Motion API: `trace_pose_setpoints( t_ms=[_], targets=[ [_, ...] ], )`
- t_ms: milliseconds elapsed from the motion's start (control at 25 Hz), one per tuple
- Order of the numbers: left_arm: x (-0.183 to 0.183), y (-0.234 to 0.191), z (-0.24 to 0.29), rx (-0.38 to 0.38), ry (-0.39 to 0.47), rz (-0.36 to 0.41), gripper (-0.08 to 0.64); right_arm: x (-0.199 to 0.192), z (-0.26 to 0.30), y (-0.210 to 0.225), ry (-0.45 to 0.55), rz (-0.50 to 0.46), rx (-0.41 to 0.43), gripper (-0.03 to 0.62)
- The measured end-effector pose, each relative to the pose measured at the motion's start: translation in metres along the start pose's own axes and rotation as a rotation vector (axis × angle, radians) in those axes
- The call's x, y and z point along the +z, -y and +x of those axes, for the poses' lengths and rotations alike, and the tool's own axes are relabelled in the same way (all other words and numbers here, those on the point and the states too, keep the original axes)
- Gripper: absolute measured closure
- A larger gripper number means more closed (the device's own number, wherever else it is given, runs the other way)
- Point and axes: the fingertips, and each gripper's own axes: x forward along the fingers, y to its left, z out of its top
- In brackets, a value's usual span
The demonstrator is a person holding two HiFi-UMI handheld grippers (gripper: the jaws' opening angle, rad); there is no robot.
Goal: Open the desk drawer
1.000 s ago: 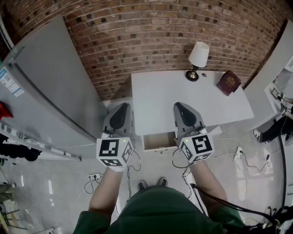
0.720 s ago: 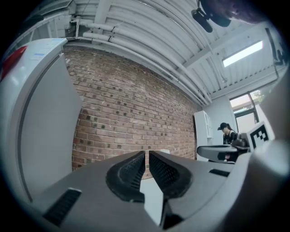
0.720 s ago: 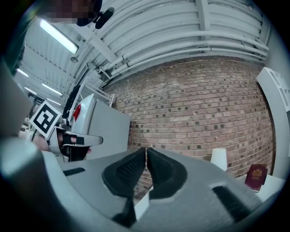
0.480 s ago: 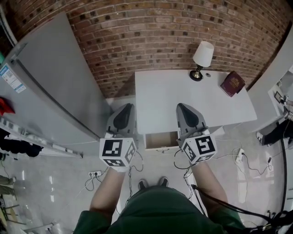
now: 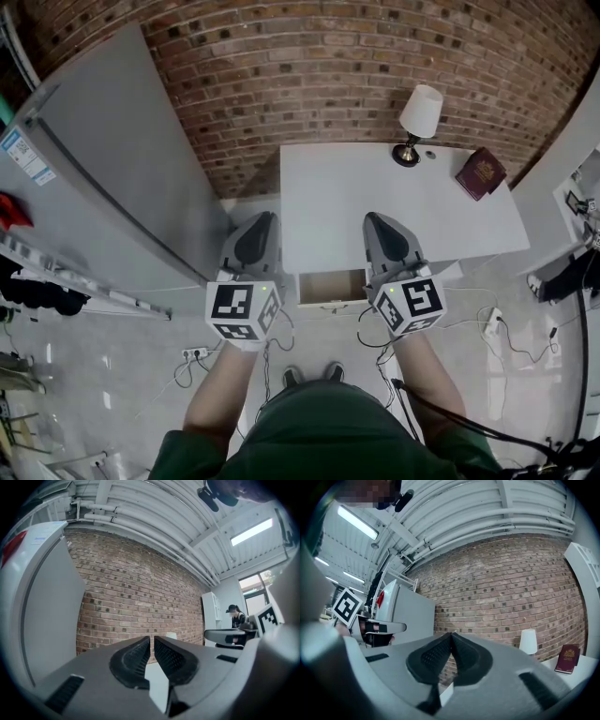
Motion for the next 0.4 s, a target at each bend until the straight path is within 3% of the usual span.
trace_pose_setpoints(
  t_ms=[400],
  targets=[
    [-0.0013,0.0055,0.0048,0.013,-0.001,0.011,0.535,-0.0022,-0.0014,0.0077,0.003,0.004,0.012,0.591]
  ],
)
